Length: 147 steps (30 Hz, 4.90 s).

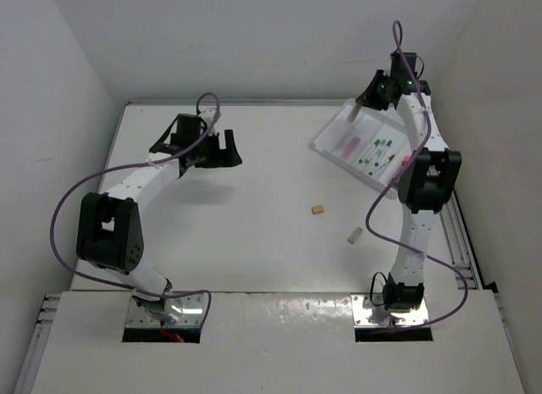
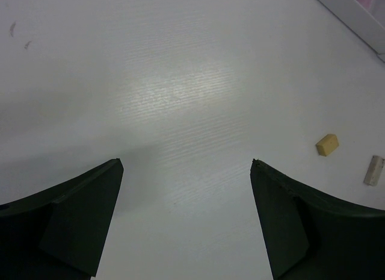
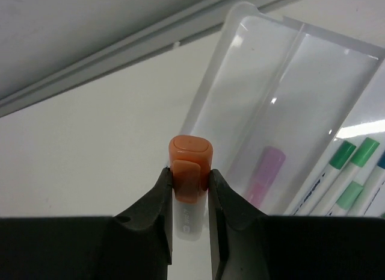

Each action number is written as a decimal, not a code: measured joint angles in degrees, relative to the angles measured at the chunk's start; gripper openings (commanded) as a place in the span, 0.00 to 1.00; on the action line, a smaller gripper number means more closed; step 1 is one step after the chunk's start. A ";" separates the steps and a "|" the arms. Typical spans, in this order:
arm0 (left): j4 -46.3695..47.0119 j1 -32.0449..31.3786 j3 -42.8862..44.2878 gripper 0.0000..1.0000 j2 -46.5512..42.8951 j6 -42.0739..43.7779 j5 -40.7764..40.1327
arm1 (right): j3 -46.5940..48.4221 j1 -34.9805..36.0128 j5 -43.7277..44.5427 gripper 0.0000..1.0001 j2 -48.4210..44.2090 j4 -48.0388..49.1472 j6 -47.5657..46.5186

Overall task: Sort the stationery into containers
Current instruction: Place the stationery into the container, then grab a piece of stationery with the right arm, then place the stationery into the container

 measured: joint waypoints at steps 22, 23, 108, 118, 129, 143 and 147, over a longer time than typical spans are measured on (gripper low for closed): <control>0.57 0.04 0.02 0.98 6.47 -0.02 1.57 | -3.72 -0.04 7.43 0.56 10.36 -1.03 -0.63; 0.52 0.04 0.02 0.98 6.47 -0.02 1.55 | -3.74 -0.09 7.34 0.54 10.36 -1.25 -0.70; -3.87 1.55 -1.11 1.00 -2.73 10.51 2.73 | -12.15 12.13 1.33 0.27 -10.36 3.56 -45.55; -3.39 1.57 -0.72 1.00 1.66 10.71 4.20 | -7.63 11.67 2.75 0.27 5.66 10.82 -44.63; -0.76 1.22 -0.79 1.00 3.50 11.65 8.13 | -7.82 11.15 2.86 0.62 10.23 15.15 -48.19; 0.39 -11.21 6.38 0.99 6.23 17.42 4.50 | -13.88 8.55 2.16 0.80 1.57 10.95 -41.29; 2.56 -18.64 10.38 0.95 11.54 20.81 4.11 | -22.77 4.09 -1.75 0.77 -16.52 9.53 -34.12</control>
